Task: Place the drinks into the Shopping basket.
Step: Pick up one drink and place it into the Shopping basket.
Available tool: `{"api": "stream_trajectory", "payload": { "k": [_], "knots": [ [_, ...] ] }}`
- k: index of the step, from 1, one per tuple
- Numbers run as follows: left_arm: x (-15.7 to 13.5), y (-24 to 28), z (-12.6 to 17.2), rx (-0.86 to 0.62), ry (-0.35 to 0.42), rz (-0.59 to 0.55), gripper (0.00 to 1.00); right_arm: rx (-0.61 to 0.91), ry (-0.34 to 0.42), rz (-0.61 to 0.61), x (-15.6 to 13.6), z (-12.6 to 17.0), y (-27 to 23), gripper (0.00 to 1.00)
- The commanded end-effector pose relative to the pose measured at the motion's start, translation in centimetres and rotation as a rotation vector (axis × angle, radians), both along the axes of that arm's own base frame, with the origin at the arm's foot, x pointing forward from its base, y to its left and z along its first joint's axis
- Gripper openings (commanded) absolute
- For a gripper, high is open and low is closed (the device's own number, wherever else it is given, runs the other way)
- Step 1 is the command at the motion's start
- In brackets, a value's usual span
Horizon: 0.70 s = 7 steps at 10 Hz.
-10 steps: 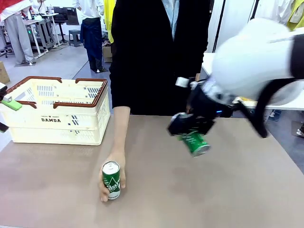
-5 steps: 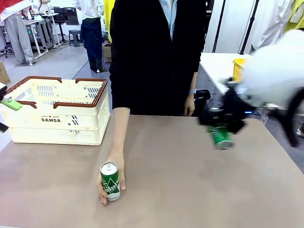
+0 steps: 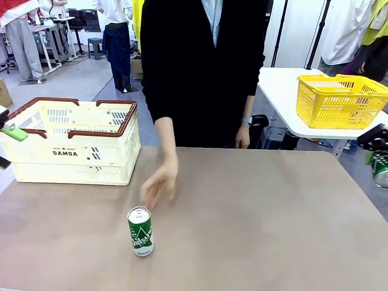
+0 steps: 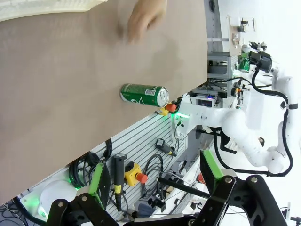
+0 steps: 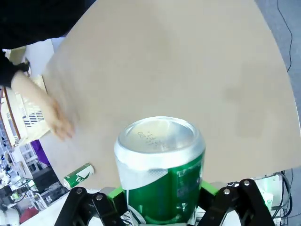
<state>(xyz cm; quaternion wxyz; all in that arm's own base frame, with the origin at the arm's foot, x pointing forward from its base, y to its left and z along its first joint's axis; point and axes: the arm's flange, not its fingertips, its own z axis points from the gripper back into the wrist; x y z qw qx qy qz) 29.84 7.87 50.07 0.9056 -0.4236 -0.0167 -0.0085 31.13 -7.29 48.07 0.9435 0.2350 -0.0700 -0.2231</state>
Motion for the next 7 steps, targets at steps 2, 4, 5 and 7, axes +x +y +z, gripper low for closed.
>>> {"api": "stream_trajectory", "payload": {
  "k": [2,4,5,7],
  "knots": [
    [-0.2,-0.1,0.1,-0.013,0.0,0.0,1.0,-0.006,-0.03,0.054,-2.5,-5.1,8.4,0.0],
    [-0.2,-0.1,0.1,-0.013,0.0,0.0,1.0,-0.071,-0.051,0.236,1.8,-3.5,18.4,0.0],
    [-0.2,-0.1,0.1,-0.013,0.0,0.0,1.0,-0.127,-0.029,0.349,3.7,-3.4,24.7,0.0],
    [-0.2,-0.1,0.1,-0.013,0.0,0.0,1.0,-0.27,0.051,0.419,6.8,-5.2,36.1,0.0]
  ]
}}
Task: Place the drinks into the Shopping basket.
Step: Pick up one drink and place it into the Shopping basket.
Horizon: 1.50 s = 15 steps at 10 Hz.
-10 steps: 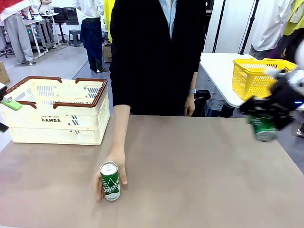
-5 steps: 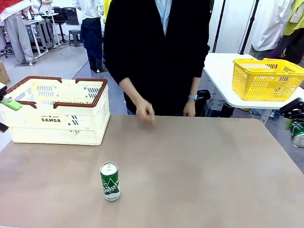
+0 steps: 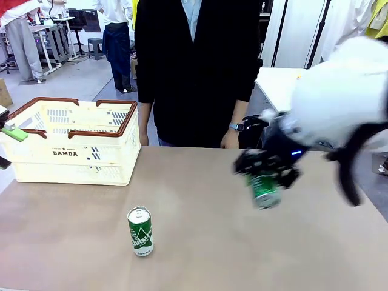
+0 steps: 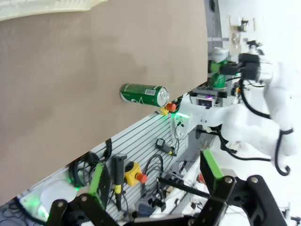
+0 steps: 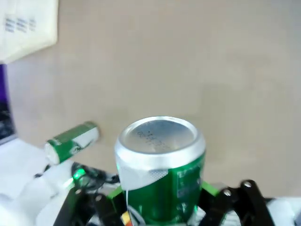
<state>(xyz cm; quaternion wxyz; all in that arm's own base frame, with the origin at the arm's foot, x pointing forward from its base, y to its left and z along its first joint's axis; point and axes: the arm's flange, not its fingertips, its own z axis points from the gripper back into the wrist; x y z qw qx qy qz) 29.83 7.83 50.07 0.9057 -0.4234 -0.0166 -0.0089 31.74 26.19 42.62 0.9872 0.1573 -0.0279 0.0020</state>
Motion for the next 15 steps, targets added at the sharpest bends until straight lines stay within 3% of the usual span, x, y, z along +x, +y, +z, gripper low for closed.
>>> {"api": "stream_trajectory", "payload": {
  "k": [1,3,4,5,6,8,11,15],
  "knots": [
    [-0.2,0.0,0.1,-0.013,0.0,0.001,1.0,-0.127,0.021,-0.072,7.1,-1.2,6.9,0.0],
    [-0.2,0.0,0.1,-0.013,0.0,0.001,1.0,-0.168,0.003,-0.082,8.1,-4.4,12.3,0.0],
    [-0.2,0.0,0.1,-0.013,0.0,0.001,1.0,-0.232,-0.021,0.015,8.5,-5.8,12.7,0.0],
    [-0.2,0.0,0.1,-0.013,0.0,0.001,1.0,-0.176,-0.01,0.339,7.8,-6.1,11.2,0.0],
    [-0.2,0.0,0.1,-0.013,0.0,0.001,1.0,-0.153,0.007,-0.011,7.1,-6.0,11.1,0.0],
    [-0.2,0.0,0.1,-0.013,0.0,0.001,1.0,-0.153,0.007,-0.011,7.1,-6.0,11.1,0.0],
    [-0.2,0.0,0.1,-0.013,0.0,0.001,1.0,-0.173,0.003,0.33,9.7,-9.8,12.0,0.0],
    [-0.2,0.0,0.1,-0.013,0.0,0.001,1.0,-0.096,0.038,0.345,13.2,-14.1,12.9,0.0]
  ]
}}
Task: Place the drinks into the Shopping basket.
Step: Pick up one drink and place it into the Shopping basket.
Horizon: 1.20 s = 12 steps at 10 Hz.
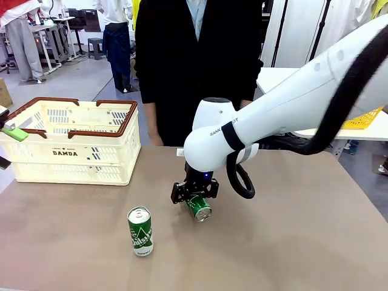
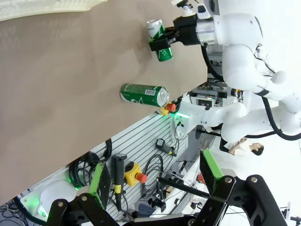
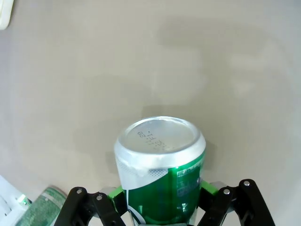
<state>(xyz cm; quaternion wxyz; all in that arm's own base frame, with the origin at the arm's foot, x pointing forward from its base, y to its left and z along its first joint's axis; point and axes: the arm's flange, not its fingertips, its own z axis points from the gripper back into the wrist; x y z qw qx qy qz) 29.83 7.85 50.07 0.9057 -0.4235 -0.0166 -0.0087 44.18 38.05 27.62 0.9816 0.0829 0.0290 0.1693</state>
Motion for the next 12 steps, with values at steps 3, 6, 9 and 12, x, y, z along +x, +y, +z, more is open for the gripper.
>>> {"api": "stream_trajectory", "payload": {
  "k": [3,6,9,12],
  "knots": [
    [-0.2,0.0,0.1,-0.013,0.0,0.0,1.0,0.079,-0.002,-0.021,0.6,0.3,0.9,0.67],
    [-0.2,0.0,0.1,-0.013,0.0,0.0,1.0,0.082,0.013,-0.018,0.7,-0.4,1.1,1.0],
    [-0.2,0.0,0.1,-0.013,0.0,0.0,1.0,0.072,0.0,-0.024,0.6,0.0,0.8,1.0],
    [-0.2,0.0,0.1,-0.013,0.0,0.0,1.0,0.078,0.0,-0.037,0.5,0.3,0.7,1.0]
  ]
}}
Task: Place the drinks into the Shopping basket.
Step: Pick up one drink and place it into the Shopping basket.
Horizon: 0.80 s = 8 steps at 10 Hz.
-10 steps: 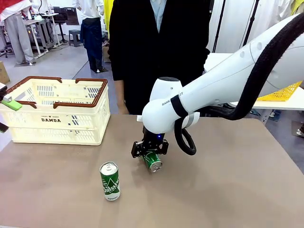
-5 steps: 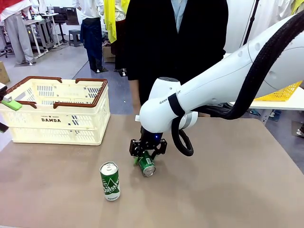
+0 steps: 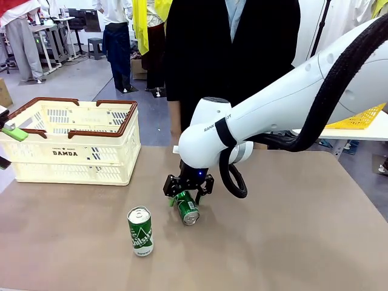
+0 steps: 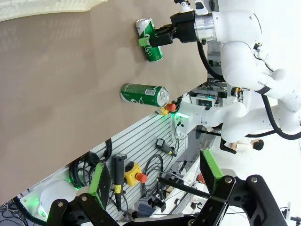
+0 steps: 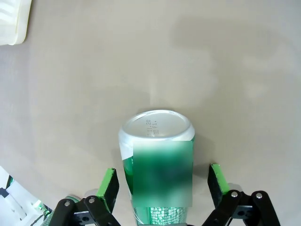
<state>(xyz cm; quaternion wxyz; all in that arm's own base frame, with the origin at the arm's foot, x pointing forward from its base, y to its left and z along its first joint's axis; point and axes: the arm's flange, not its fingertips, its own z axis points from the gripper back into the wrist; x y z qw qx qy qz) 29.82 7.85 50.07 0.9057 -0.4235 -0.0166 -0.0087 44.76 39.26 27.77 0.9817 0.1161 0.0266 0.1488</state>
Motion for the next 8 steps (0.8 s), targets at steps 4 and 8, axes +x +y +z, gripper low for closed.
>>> {"api": "stream_trajectory", "payload": {
  "k": [4,8],
  "knots": [
    [-0.2,0.0,0.1,-0.013,0.0,0.0,1.0,0.017,-0.063,-0.038,-0.9,2.8,-3.3,1.0],
    [-0.2,0.0,0.1,-0.013,0.0,0.0,1.0,0.145,-0.117,-0.172,-5.1,9.6,-13.8,1.0]
  ]
}}
